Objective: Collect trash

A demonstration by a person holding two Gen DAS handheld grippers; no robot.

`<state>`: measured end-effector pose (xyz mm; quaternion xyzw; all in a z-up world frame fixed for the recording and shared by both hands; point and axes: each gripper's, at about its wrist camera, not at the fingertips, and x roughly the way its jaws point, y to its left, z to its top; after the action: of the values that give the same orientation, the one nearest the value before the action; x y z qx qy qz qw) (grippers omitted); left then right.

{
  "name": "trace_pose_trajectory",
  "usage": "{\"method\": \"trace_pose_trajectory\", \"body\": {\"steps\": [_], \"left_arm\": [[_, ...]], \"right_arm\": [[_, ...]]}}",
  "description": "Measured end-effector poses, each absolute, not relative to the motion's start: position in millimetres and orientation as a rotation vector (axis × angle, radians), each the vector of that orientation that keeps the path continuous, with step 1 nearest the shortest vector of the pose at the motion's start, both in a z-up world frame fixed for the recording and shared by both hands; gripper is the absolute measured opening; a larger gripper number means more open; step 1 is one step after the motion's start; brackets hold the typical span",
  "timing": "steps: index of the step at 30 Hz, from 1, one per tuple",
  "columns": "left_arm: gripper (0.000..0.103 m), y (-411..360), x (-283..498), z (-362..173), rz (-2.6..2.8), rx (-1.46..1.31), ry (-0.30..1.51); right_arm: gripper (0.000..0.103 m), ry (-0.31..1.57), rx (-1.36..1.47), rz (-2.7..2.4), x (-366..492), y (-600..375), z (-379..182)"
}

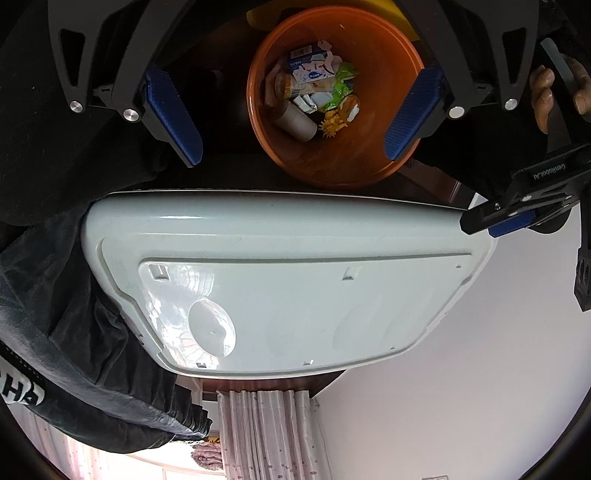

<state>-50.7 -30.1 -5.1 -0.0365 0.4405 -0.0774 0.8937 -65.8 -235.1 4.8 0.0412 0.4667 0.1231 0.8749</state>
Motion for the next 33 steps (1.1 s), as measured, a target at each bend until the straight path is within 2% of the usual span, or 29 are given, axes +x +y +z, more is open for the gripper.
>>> {"method": "trace_pose_trajectory", "body": {"steps": [33], "left_arm": [[0.083, -26.5, -51.8, -15.9, -0.138, -0.073, 0.974]], "right_arm": [[0.097, 1.001, 0.084, 0.252, -63.0, -235.7, 0.3]]}}
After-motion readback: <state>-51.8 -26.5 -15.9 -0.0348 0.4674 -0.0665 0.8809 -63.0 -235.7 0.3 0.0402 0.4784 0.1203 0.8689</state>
